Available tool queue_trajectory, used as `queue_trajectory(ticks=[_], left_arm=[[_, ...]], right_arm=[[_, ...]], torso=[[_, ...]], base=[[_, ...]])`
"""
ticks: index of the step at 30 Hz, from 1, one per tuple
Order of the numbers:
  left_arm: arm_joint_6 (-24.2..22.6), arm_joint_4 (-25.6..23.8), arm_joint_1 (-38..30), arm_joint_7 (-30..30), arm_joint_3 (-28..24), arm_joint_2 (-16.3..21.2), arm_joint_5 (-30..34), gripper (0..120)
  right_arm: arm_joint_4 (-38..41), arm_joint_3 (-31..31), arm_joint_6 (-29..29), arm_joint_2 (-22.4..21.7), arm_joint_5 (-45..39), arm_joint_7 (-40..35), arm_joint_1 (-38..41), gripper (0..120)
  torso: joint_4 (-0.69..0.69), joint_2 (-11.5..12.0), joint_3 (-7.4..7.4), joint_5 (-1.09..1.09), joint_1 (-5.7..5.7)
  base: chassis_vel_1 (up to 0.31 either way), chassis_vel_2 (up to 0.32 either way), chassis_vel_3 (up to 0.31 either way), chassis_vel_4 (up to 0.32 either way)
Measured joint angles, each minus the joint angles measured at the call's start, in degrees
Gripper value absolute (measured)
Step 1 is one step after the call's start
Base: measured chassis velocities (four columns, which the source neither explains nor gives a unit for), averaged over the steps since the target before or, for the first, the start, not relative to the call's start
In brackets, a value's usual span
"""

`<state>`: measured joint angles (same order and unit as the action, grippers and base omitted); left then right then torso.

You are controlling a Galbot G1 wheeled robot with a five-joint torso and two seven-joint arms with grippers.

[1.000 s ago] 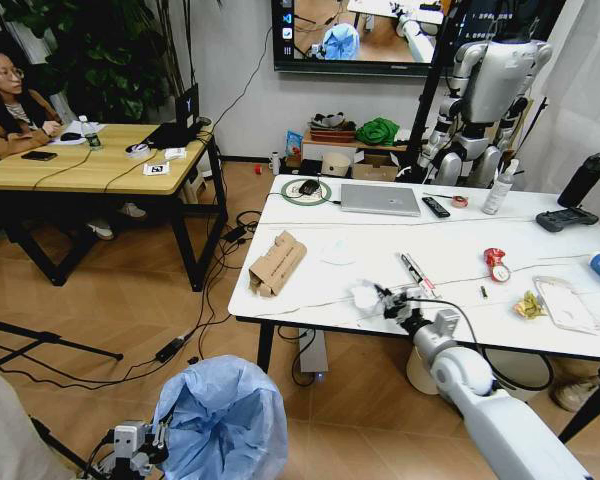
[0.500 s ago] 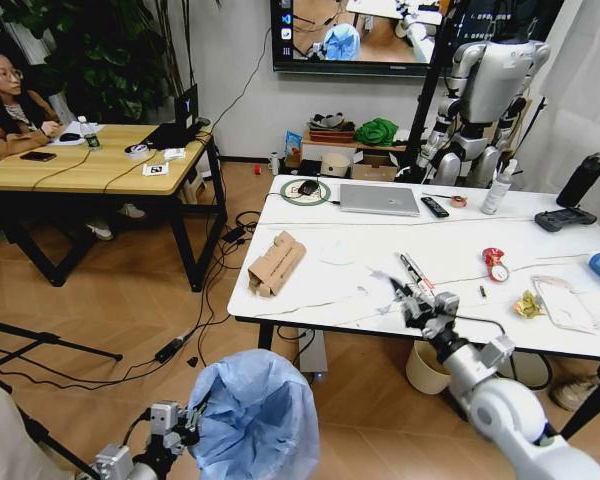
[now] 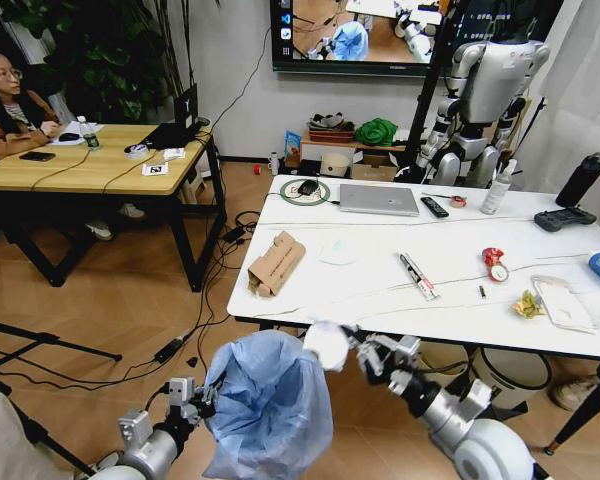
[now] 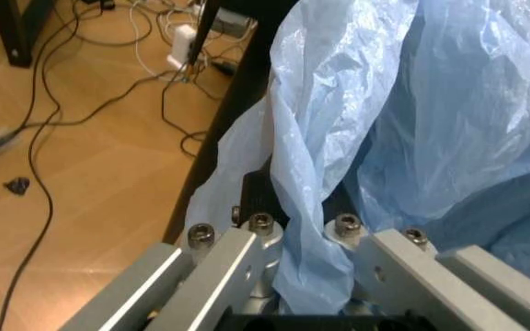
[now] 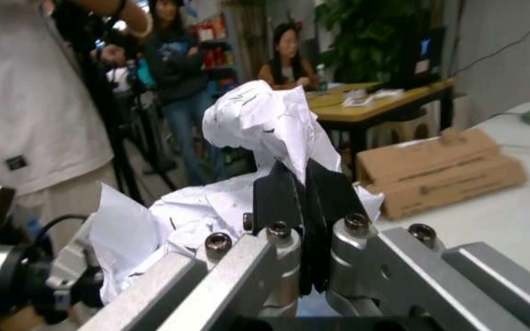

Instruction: Pick up the trash bin and place the trash from the table into it.

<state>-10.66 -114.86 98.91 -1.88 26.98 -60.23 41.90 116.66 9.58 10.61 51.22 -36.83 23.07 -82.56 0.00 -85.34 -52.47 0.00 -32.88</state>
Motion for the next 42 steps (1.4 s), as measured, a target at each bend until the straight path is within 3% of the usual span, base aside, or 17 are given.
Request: queue_trajectory(ticks=[9,15,20,30,34,38,40,42], left_arm=[[-0.1,-0.4,1.8,-0.2,1.6,-1.4,-0.6,0],[-0.1,-0.3,2.8,-0.4,3.1,-2.3,-0.8,0],[-0.1,0.1,1.8,-0.9,3.0,-2.9,-0.7,0],[0.0,1.0,-0.4,-1.6,2.3,-2.5,0.0,0],[0.0,1.0,-0.7,-1.6,1.9,-2.4,0.6,0],[-0.1,0.6,-0.6,-1.4,1.7,-2.4,0.7,0],[-0.1,0.2,-0.3,-1.3,1.6,-2.4,0.8,0],[-0.2,0.2,-0.2,-1.3,1.6,-2.5,0.8,0]], right_arm=[[-2.0,-9.3,-0.1,-2.7,0.3,0.2,5.7,0],[-6.0,-19.6,1.1,-2.9,-0.8,2.2,17.1,0],[-8.4,-24.0,1.1,-2.1,-1.8,2.3,22.1,0],[-11.1,-26.9,1.2,-0.7,-0.4,3.2,23.5,0],[-11.9,-26.7,1.0,-0.1,1.0,2.8,23.3,17],[-12.3,-26.4,0.9,0.0,1.8,2.6,23.2,26],[-12.3,-25.9,0.8,-0.2,2.3,2.6,22.9,38],[-12.3,-25.5,0.8,-0.4,2.4,2.5,22.7,41]], torso=[[-0.01,0.0,0.00,0.00,0.00],[0.01,0.0,0.00,-0.01,0.00],[-0.01,0.0,0.00,0.00,0.00],[-0.02,0.0,0.00,-0.01,0.00],[-0.01,0.0,0.00,-0.01,0.00],[-0.01,0.0,0.00,-0.01,0.00],[-0.01,0.0,0.00,0.00,0.00],[-0.01,0.0,0.00,0.00,0.00]], base=[[0.000,0.000,0.000,0.000],[0.000,0.000,0.000,0.000],[0.000,0.000,0.000,0.000],[0.000,0.000,0.000,0.000],[0.000,0.000,0.000,0.000],[0.000,0.000,0.000,0.000],[0.000,0.000,0.000,0.000],[0.000,0.000,0.000,0.000]])
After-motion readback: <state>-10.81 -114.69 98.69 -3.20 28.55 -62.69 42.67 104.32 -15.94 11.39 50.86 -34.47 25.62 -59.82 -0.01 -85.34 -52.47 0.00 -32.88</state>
